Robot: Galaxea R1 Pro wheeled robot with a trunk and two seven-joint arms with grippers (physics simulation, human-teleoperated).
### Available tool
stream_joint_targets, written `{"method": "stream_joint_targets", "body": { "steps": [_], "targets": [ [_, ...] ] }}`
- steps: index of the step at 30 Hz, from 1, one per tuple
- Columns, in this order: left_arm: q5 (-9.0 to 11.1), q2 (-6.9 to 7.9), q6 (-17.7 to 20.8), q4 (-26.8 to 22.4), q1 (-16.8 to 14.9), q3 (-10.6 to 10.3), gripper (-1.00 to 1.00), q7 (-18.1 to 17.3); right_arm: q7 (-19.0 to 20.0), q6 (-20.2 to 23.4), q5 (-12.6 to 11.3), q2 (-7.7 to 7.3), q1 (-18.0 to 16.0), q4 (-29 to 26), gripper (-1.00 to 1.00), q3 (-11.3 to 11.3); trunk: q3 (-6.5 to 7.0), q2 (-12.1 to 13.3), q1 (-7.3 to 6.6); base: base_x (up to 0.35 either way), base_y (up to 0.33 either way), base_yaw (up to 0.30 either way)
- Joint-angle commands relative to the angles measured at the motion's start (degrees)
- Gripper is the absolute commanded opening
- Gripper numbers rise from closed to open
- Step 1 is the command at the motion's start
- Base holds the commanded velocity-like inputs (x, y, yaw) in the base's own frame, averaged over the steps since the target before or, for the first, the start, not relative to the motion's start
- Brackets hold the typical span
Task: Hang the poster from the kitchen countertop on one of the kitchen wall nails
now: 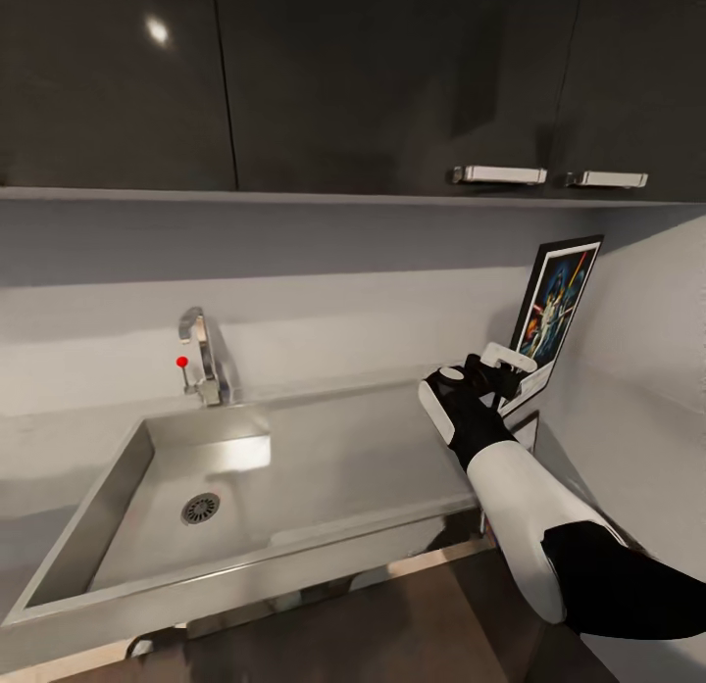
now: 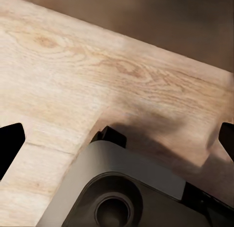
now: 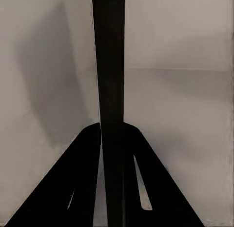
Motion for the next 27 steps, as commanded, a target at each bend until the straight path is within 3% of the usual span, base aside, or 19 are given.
{"method": "stream_joint_targets", "body": {
  "steps": [1,6,17,23,27],
  "targets": [
    [-0.02,-0.03,-0.06,-0.01,-0.02,0.41,1.00,-0.45,-0.20,0.28,-0.48,-0.04,-0.05,-0.06,-1.00,0.35,-0.05,-0.04,-0.03,-0.310,0.000,0.000],
    [-0.02,-0.01,-0.07,-0.01,-0.02,0.39,1.00,-0.45,-0.13,0.27,-0.47,-0.04,-0.05,-0.06,-1.00,0.44,-0.05,-0.04,-0.03,-0.244,0.000,0.000],
    [-0.02,0.02,-0.06,-0.06,-0.02,0.41,1.00,-0.45,0.14,0.30,-0.37,0.04,-0.01,-0.06,-1.00,0.92,-0.05,-0.04,-0.03,-0.050,0.000,0.000],
    [-0.02,-0.03,-0.07,-0.05,-0.02,0.41,1.00,-0.45,0.34,0.35,-0.33,0.10,0.02,-0.06,-1.00,1.01,-0.05,-0.04,-0.03,-0.263,0.000,0.000],
    [-0.02,-0.02,-0.05,-0.06,-0.02,0.41,1.00,-0.45,2.57,1.96,-0.32,0.12,0.03,-0.44,-1.00,1.06,-0.05,-0.04,-0.03,-0.122,0.000,0.000]
  ]
}}
